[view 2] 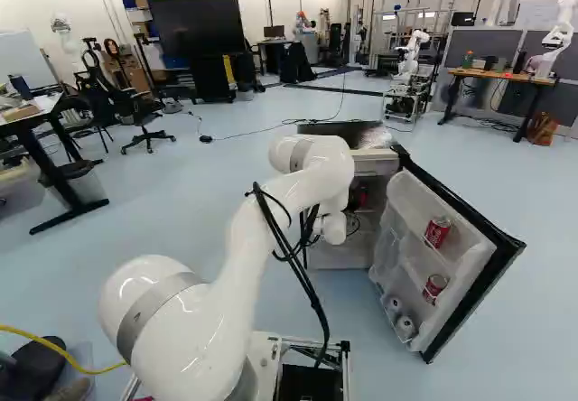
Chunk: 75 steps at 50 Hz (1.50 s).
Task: Grab a drink from the fridge
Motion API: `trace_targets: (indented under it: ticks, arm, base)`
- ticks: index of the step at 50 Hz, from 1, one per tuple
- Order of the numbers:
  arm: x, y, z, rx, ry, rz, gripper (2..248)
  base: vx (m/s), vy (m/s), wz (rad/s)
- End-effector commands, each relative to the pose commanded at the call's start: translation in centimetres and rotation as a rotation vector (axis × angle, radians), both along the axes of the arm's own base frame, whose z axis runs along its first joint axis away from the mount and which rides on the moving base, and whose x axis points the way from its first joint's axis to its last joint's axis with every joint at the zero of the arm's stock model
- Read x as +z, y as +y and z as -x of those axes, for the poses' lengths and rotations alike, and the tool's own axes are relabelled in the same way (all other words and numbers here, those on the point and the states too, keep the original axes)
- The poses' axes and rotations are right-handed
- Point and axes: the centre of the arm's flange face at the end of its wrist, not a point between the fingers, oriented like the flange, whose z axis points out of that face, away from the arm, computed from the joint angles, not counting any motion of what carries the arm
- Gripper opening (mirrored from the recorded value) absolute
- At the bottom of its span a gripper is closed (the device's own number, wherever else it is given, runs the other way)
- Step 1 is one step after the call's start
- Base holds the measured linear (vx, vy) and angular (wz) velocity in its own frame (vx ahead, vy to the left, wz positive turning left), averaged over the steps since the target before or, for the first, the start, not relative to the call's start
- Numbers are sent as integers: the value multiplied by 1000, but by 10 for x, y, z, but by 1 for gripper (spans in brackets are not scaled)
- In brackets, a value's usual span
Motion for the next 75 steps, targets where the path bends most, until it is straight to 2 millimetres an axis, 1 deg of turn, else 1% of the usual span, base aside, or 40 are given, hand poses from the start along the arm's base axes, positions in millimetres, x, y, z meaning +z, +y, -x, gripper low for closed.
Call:
trace_targets:
  ticks: [1, 6, 7, 11, 12, 16, 17, 21, 22, 28, 44, 57, 65, 75]
  arm:
    - [0, 0, 0, 0, 0, 0, 218]
    - [0, 0, 0, 0, 0, 0, 218]
    - [0, 0, 0, 0, 0, 0, 179]
    - [0, 0, 0, 0, 0, 0, 179]
    - [0, 0, 0, 0, 0, 0, 141]
    - [0, 0, 0, 0, 0, 0, 141]
    - [0, 0, 0, 0, 0, 0, 104]
    - [0, 0, 0, 0, 0, 0, 104]
    - [0, 0, 0, 0, 0, 0, 95]
    - [4, 0, 0, 0, -1, 1, 95]
    - [24, 0, -1, 0, -9, 4, 95]
    - [27, 0, 0, 0, -9, 4, 95]
    - [29, 0, 6, -3, 0, 0, 95]
    - [34, 2, 19, -10, 22, -11, 95]
  base:
    - [0, 0, 0]
    - [0, 0, 0]
    - [0, 0, 0]
    - [0, 0, 0]
    - [0, 0, 0]
    - [0, 0, 0]
    - [0, 0, 0]
    - [0, 0, 0]
    - [0, 0, 0]
    - [0, 0, 0]
    - [0, 0, 0]
    - [0, 0, 0]
    - [0, 0, 0]
    - [0, 0, 0]
